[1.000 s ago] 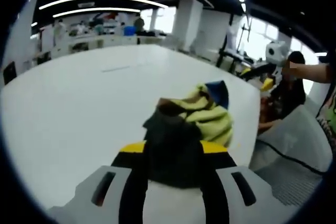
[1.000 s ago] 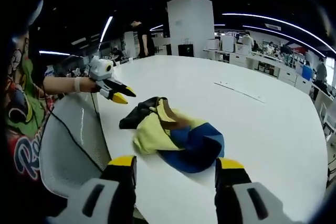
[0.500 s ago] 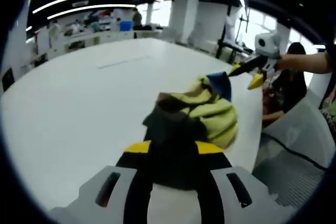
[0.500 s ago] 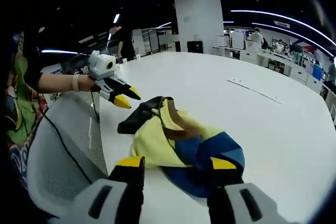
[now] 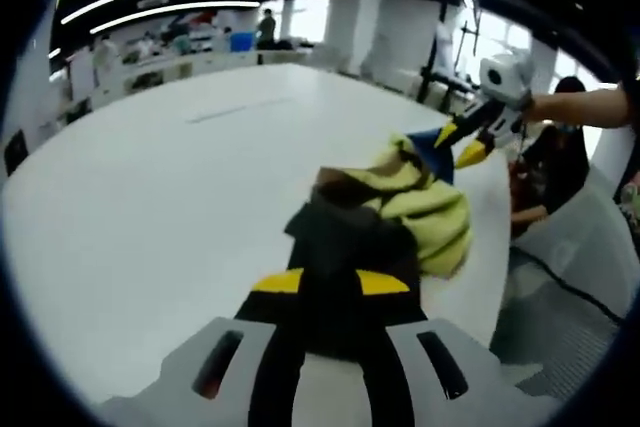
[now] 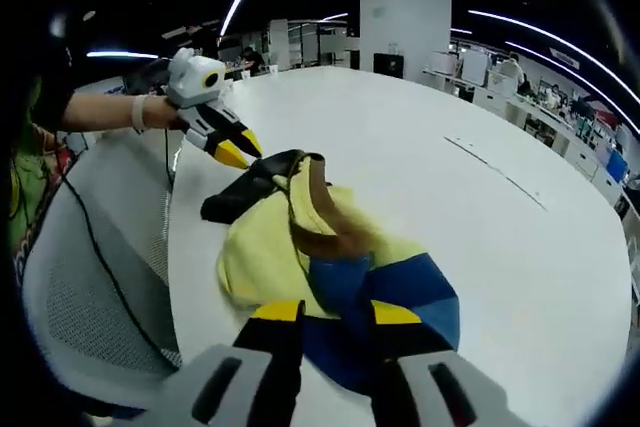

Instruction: Fold the garment on the visible template until the final outline fits inside the template.

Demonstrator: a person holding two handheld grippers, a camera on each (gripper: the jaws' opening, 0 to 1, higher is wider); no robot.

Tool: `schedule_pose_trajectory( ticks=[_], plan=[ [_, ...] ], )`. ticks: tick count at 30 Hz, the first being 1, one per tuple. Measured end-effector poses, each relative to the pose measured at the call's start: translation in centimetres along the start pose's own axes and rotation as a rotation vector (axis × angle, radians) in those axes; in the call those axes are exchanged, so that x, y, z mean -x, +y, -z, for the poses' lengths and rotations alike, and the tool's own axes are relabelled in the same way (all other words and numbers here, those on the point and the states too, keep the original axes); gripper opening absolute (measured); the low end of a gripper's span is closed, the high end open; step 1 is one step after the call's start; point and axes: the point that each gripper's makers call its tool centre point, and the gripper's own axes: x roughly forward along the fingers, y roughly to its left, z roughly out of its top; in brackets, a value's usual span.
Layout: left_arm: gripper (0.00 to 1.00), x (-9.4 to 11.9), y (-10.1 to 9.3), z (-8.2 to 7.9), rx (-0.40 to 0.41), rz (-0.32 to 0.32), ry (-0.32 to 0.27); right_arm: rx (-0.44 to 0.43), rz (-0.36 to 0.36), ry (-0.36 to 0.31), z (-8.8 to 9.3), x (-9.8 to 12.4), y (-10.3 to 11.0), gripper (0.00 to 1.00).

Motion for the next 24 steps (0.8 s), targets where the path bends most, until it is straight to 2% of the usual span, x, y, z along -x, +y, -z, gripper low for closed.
schedule_pose_trajectory(
  ticks=[3,6,9,14,17,20,22,24],
  plan=[
    [0.19,-0.3,0.5,0.0,-0.001,-0.018,0.010,-0.001,0.006,0.015,0.4,-0.3,-0.3,0.20],
    [0.17,-0.4,0.7,0.2,0.059,-0.002,-0.003,0.007,0.005,0.030,0.7,-0.7,-0.4,0.19],
    [0.16,-0.3,0.5,0.2,0.053,-0.005,0.000,0.018,0.011,0.039,0.9,-0.8,-0.6,0.16],
    [0.02,-0.4,0.5,0.4,0.099,0.019,0.003,0.024,0.033,0.040,1.0,-1.0,-1.0,0.07],
    [0.00,-0.3,0.4,0.4,0.126,0.025,-0.001,0.022,0.031,0.047,1.2,-1.2,-0.9,0.05],
    [0.03,-0.3,0.4,0.6,0.126,0.022,0.008,0.014,0.028,0.042,1.2,-1.2,-0.9,0.04],
    [0.14,-0.3,0.6,0.8,0.103,0.011,0.022,0.005,0.025,0.040,1.2,-1.2,-0.8,0.04],
    [0.17,-0.3,0.7,0.8,0.100,0.005,0.020,0.002,0.027,0.039,1.3,-1.2,-0.8,0.04]
  ],
)
